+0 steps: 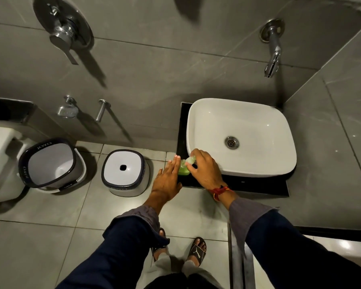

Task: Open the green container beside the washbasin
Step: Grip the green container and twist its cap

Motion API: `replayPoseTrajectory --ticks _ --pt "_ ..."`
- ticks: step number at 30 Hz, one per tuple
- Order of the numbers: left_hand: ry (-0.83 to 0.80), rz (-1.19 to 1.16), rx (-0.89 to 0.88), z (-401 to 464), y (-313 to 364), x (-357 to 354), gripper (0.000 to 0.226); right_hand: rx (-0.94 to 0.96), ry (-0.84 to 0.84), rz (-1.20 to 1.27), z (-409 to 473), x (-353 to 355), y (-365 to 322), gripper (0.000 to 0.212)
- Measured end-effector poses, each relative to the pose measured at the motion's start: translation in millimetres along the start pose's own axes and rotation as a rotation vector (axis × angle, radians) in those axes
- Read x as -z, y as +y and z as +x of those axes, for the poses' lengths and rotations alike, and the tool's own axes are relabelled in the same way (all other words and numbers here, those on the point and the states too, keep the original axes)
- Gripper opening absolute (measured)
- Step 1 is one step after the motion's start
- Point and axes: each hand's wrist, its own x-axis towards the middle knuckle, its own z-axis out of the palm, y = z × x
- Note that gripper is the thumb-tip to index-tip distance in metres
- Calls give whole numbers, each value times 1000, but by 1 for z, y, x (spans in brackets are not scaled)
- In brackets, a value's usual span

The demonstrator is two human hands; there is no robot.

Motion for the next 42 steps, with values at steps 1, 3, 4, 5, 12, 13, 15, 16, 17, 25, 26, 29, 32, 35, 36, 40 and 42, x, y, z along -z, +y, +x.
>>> replayPoseTrajectory --ticks 1,3,4,5,12,13,15,16,17,25,26,29,32,35,36,40,42 --pt "0 1 3 0 0 0 96 5 -50 -35 5 -2 -3 24" --pt "-2 -6 2 0 0 0 94 25 -134 -108 11 -7 -8 24" --pt "-3 -10 0 0 1 0 93 33 -164 -135 13 -8 -9 24" --pt "-4 -10 -4 0 2 0 93 39 -182 -151 15 -9 -9 24" --pt "40 25 -23 4 2 1 90 70 -230 -233 27 -7 -7 20" --pt "49 31 -20 4 1 0 89 71 -237 -237 28 -7 -7 21" --pt "58 39 -8 3 -1 -2 88 73 -249 -255 30 -10 -10 23" --pt "60 42 -1 2 -2 -3 87 71 -252 -277 29 -12 -12 25" --pt "61 47 6 1 -3 -4 87 66 -252 -307 29 -15 -15 28" --pt "65 86 17 3 1 -3 88 23 -195 -287 19 -26 -20 38" --pt "64 88 15 3 1 -2 88 28 -217 -286 19 -26 -17 37" --pt "64 90 12 2 1 -1 87 -12 -221 -300 21 -29 -14 39" --pt "64 105 18 1 1 -2 85 -85 -200 -341 18 -32 -18 45" --pt "54 113 24 1 0 -1 83 -140 -138 -248 12 -35 -22 54" --pt "54 118 23 2 -1 -1 83 -134 -117 -201 10 -37 -23 53" --pt "51 120 29 3 -2 -2 86 -113 -85 -40 7 -38 -22 35" --pt "39 141 27 4 -2 -3 83 -164 -68 -52 12 -39 -22 36"
